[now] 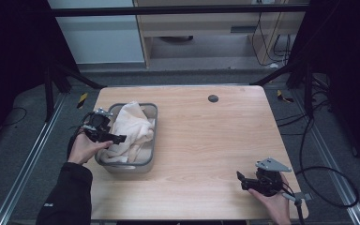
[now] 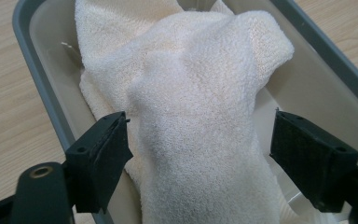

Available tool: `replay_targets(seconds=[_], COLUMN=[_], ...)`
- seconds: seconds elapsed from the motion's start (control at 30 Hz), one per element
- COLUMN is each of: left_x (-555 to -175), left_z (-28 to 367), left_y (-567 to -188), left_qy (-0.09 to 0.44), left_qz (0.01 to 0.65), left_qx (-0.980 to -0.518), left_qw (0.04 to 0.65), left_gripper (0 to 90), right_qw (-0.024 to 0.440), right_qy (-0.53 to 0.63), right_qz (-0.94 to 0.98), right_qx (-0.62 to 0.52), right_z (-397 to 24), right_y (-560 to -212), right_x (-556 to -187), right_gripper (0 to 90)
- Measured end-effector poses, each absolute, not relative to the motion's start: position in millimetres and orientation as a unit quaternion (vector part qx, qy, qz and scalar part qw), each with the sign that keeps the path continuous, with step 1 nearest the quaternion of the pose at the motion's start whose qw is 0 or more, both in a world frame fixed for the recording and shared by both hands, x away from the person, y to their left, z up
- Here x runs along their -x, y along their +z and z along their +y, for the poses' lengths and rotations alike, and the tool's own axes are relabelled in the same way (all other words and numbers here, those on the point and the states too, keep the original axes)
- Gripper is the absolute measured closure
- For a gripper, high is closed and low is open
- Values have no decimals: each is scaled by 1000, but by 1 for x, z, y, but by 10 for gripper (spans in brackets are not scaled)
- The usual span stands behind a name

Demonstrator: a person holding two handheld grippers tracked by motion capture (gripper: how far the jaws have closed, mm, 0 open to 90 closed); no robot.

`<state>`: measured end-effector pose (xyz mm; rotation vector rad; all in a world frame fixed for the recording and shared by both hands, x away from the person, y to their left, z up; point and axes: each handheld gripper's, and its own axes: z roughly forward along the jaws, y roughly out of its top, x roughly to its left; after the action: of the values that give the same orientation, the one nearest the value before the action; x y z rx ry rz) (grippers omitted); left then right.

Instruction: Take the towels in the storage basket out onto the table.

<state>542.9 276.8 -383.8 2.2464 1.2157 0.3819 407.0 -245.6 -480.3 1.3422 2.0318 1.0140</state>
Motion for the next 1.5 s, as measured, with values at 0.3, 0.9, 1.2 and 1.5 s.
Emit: replay_targets(seconds=[0.3,0.9,1.2,1.5], left_x=[-549,-561,-560,-556], left_z=[272,263,260,256], left_y=[-398,-420,-421,-412], left_qy=[130,111,114,126], left_qz=[447,447,443,442], left_qx=[-847,-861,-864,-867], left_qw=[256,218,208,194], left_gripper=[170,215,408,541], right_qw=[244,239,237,237], right_qy=[368,364,364,364], right_qz=[749,755,756,755], right_qx=[-493,-490,-490,-492], right_z=[-245,-244,-244,-244], right_y=[-482,-483,-483,-483], right_x=[-408,-409,-409,-409], right_gripper=[117,115,116,118])
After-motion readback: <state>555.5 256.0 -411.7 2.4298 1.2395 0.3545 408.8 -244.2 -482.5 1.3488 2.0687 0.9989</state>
